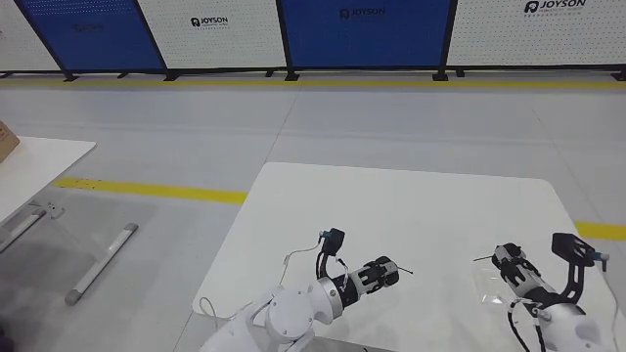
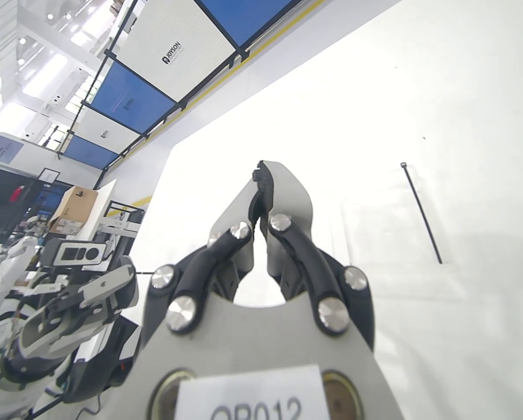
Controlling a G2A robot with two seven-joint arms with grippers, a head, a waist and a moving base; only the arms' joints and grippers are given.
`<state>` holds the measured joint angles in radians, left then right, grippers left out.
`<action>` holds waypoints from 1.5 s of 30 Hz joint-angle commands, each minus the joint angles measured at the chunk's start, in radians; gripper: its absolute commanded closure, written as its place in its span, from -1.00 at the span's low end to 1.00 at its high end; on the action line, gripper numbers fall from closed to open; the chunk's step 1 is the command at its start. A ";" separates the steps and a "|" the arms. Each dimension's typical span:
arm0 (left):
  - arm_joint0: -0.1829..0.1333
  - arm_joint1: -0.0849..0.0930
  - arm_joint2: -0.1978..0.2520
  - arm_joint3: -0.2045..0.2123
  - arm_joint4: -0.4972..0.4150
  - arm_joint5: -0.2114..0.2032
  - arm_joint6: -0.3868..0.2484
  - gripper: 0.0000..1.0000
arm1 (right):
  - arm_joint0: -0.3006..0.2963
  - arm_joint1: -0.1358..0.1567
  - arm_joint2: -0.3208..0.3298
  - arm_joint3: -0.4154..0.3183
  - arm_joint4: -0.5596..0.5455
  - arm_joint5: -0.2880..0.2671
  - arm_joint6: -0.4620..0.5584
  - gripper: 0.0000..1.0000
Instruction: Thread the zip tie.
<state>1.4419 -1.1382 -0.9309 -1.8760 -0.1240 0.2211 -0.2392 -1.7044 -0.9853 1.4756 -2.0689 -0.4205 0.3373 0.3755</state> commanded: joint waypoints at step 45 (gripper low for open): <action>-0.011 -0.005 0.022 0.002 0.012 -0.009 -0.006 1.00 | -0.075 -0.033 -0.077 0.101 0.209 -0.370 -0.087 1.00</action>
<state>1.4306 -1.1431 -0.9084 -1.8738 -0.1124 0.2123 -0.2451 -1.7852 -1.0170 1.4087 -1.9696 -0.2048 -0.0357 0.2829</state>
